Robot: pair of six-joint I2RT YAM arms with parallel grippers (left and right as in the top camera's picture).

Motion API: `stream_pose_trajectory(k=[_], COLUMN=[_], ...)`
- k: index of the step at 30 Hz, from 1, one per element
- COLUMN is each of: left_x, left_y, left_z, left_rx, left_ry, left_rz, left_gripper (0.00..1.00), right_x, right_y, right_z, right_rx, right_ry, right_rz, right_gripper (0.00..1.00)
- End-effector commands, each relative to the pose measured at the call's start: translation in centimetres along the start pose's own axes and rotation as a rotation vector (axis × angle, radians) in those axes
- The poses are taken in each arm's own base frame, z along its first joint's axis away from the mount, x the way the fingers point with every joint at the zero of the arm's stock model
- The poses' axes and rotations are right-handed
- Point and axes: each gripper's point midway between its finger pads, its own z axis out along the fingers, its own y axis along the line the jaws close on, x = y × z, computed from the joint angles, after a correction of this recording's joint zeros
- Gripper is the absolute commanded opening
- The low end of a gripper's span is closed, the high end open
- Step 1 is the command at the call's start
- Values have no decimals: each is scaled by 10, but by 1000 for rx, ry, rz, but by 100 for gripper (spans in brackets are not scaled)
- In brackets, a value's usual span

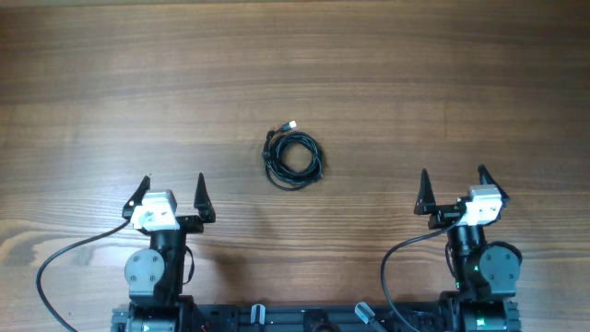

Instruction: Untangle cables

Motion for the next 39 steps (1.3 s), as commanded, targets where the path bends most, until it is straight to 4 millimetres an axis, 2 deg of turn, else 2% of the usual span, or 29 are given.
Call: stream_pose_trajectory(k=[1, 26, 30, 31, 34, 36, 39], left_x=[2, 2, -7, -11, -12, -19, -50], left_y=[0, 0, 0, -5, -40, -52, -86], left_z=[0, 0, 0, 0, -5, -9, -28], left_rx=[-3, -3, -5, 25, 233, 304, 516], left_ry=[-1, -1, -36, -52, -53, -80, -219], left_rz=[15, 15, 13, 7, 12, 17, 56], left_gripper=[100, 100, 100, 100, 100, 100, 100], right_x=[1, 1, 1, 1, 1, 1, 1], right_y=[2, 2, 2, 2, 2, 2, 2], right_z=[0, 0, 0, 0, 0, 0, 0], right_rx=[-14, -14, -14, -14, -14, -14, -14], right_ry=[3, 3, 3, 3, 3, 3, 3], right_rz=[-17, -17, -17, -17, -17, -17, -17], right_gripper=[100, 100, 100, 100, 100, 100, 100])
